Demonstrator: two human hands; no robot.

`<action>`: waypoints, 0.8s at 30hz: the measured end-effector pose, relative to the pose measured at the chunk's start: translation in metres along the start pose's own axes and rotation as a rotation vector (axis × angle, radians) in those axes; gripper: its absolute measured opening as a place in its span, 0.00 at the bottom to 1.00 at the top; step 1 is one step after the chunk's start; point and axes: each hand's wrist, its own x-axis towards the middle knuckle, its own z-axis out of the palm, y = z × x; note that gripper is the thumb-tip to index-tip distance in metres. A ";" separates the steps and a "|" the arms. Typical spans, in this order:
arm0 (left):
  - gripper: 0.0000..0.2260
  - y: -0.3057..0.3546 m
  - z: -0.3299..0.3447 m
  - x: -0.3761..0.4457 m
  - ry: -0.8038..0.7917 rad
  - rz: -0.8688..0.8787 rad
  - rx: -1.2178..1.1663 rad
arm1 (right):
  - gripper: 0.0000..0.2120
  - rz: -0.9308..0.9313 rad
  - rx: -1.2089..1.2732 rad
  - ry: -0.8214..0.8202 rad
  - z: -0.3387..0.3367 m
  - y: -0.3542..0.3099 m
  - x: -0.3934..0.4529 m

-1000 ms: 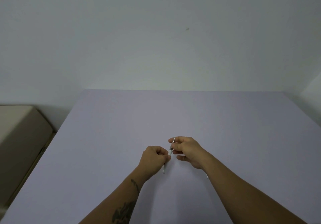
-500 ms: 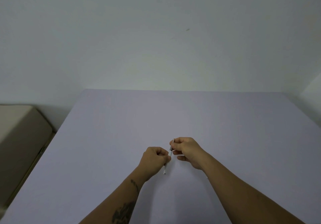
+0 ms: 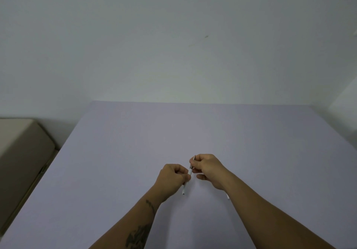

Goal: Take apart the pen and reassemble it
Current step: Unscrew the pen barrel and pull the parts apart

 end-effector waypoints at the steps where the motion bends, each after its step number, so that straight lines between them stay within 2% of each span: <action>1: 0.02 -0.001 0.001 0.000 -0.001 -0.003 0.002 | 0.07 0.001 -0.010 0.003 0.000 -0.001 0.000; 4: 0.02 -0.002 0.003 0.002 -0.005 -0.011 0.004 | 0.11 0.011 -0.011 -0.002 -0.003 -0.002 -0.003; 9: 0.03 -0.001 0.007 0.004 -0.019 0.004 0.018 | 0.13 0.029 0.058 0.001 -0.006 0.001 -0.006; 14: 0.02 0.001 0.008 0.008 -0.019 0.018 0.030 | 0.07 0.027 0.069 0.013 -0.011 0.002 -0.004; 20: 0.02 0.002 0.010 0.012 -0.026 0.015 0.044 | 0.04 0.012 0.012 0.052 -0.011 0.002 0.000; 24: 0.03 0.001 0.009 0.013 -0.026 0.014 0.045 | 0.10 0.022 0.057 0.035 -0.013 -0.001 0.001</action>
